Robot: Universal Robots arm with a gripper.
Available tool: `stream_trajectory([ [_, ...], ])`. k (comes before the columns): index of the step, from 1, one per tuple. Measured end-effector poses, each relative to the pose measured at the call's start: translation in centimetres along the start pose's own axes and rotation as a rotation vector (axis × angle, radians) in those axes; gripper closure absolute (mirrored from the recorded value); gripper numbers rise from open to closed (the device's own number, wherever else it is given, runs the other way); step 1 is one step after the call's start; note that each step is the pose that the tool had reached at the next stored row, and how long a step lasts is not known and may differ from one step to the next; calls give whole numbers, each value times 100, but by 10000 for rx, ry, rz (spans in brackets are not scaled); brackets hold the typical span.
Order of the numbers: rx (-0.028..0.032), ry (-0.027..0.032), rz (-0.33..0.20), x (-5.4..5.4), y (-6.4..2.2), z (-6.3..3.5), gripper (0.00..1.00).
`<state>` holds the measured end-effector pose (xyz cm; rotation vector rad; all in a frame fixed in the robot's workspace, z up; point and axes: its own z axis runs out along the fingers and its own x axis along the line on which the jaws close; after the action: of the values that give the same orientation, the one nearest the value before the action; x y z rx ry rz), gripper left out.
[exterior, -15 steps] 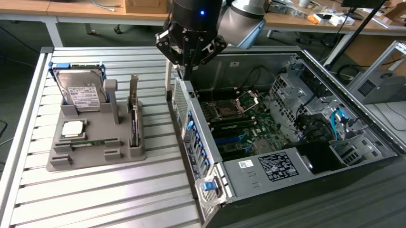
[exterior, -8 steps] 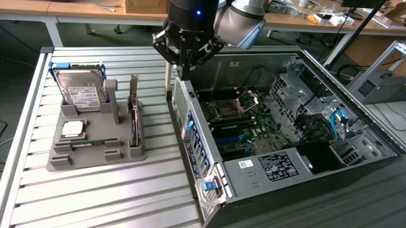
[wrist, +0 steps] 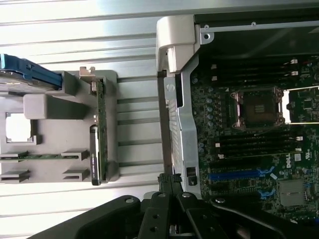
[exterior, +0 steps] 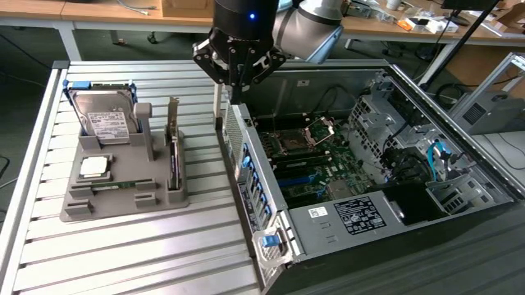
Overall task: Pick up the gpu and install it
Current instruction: 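Reach for the gpu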
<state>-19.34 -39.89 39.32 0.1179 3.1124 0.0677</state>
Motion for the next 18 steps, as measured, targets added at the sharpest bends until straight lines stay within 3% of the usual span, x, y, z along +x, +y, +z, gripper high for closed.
stream_trajectory([
  [18, 0, 1, 0, 110, -8, -3, 89],
])
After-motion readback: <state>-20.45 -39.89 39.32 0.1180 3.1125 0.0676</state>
